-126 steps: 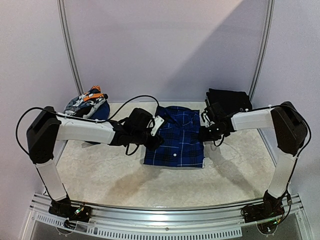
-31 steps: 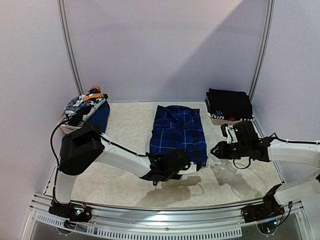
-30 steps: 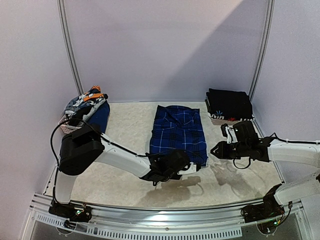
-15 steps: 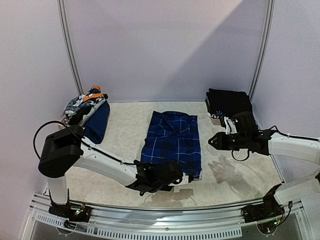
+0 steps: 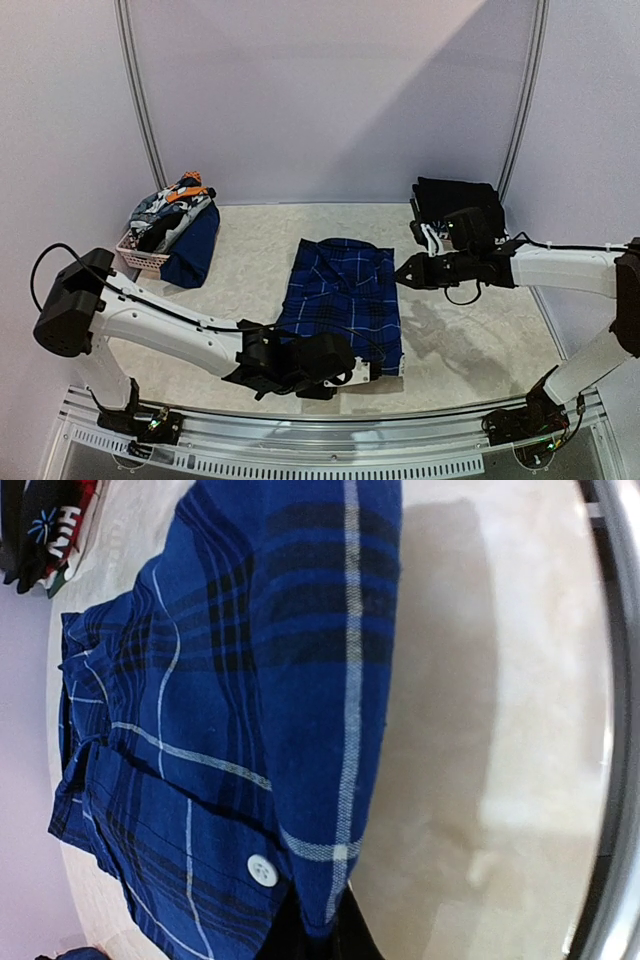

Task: Fold and stack the mixed laundry pile
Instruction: Pick up the 2/3-rectangle-folded shirt from the center of the board.

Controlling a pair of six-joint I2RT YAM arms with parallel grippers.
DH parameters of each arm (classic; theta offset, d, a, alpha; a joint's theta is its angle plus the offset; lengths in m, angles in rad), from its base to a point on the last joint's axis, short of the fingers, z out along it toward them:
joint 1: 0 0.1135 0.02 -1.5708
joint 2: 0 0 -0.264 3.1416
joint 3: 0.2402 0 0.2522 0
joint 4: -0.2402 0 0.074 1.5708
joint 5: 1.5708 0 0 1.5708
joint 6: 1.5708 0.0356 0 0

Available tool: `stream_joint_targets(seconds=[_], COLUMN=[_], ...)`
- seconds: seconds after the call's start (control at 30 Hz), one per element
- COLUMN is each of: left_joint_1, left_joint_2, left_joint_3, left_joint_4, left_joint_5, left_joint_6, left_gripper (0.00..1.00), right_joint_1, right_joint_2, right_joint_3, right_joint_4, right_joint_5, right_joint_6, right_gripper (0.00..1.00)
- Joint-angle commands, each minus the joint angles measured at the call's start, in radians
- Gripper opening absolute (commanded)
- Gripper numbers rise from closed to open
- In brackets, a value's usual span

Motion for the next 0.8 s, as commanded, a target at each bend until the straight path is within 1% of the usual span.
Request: stream_joint_targets(seconds=[0.0, 0.2, 0.33, 0.63, 0.77], left_joint_1=[-0.044, -0.075, -0.091, -0.11, -0.111], left_joint_2=[-0.068, -0.13, -0.133, -0.131, -0.122], left_joint_3=[-0.008, 0.012, 0.051, 0.114, 0.131], left_joint_4=[-0.089, -0.159, -0.223, -0.265, -0.271], left_joint_5=[0.051, 0.048, 0.027, 0.024, 0.024], left_joint_6=[-0.062, -0.074, -0.077, -0.057, -0.05], left_gripper=[0.0, 0.0, 0.0, 0.0, 0.0], right_joint_1=[0.022, 0.083, 0.134, 0.216, 0.248], right_joint_2=[0.087, 0.226, 0.302, 0.463, 0.492], right_joint_3=[0.079, 0.175, 0.203, 0.218, 0.209], right_joint_4=[0.013, 0.005, 0.025, 0.129, 0.183], right_joint_5=[-0.103, -0.192, -0.238, -0.364, -0.422], right_joint_6=[-0.038, -0.062, -0.074, -0.093, -0.129], right_gripper=[0.22, 0.18, 0.17, 0.12, 0.12])
